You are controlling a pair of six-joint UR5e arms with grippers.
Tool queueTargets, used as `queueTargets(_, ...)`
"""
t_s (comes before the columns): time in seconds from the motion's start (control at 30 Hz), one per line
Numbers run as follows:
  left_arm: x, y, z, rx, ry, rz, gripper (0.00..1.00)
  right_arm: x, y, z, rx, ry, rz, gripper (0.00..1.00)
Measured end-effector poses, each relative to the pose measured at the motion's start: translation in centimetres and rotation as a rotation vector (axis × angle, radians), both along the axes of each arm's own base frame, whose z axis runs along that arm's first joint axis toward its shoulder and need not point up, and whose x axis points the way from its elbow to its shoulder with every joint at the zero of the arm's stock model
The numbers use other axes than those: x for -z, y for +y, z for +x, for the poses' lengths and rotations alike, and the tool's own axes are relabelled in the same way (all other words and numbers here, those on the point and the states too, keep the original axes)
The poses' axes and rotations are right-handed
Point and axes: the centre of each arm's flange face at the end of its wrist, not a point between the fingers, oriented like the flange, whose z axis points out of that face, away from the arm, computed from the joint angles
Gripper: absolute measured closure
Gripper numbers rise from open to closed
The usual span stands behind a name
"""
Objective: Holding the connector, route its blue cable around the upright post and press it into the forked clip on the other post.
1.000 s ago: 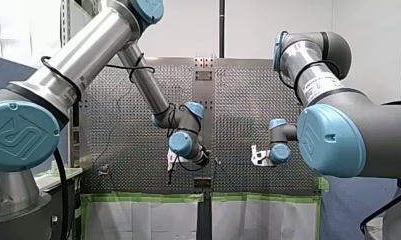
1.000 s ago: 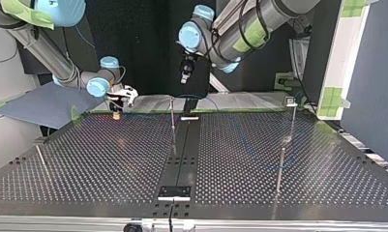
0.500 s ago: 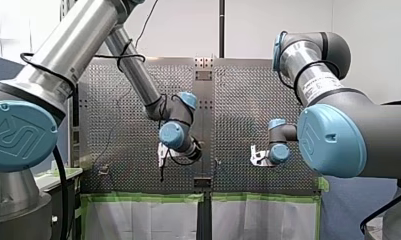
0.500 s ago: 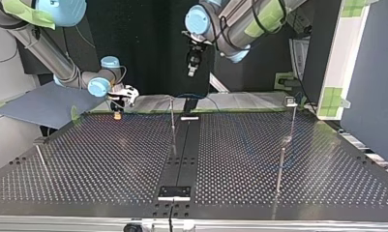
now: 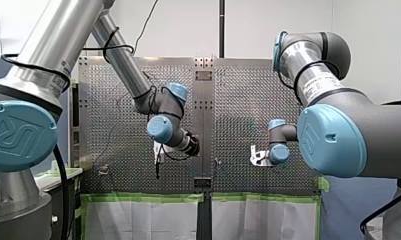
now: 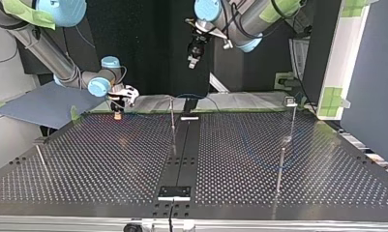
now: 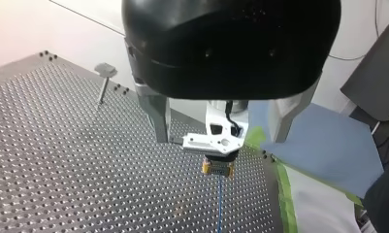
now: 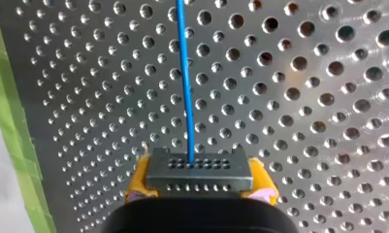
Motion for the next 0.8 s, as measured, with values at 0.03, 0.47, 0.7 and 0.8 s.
queueTargets(0.03, -0.2, 0.2, -0.2, 0.000, -0.002, -0.005, 0.00, 0.0, 0.0, 0.0, -0.001, 0.000, 0.001, 1.00)
queueTargets(0.47, -2.4, 1.9, -2.9, 0.036, -0.032, -0.172, 0.00, 0.0, 0.1, 0.1, -0.009, -0.007, 0.005, 1.00)
queueTargets(0.7, -3.2, 2.7, -3.9, 0.061, -0.039, -0.253, 0.00, 0.1, 0.1, 0.3, -0.012, -0.012, 0.004, 1.00)
queueTargets(0.8, -3.6, 3.1, -4.3, 0.062, -0.046, -0.288, 0.00, 0.1, 0.2, 0.3, -0.013, -0.014, 0.004, 1.00)
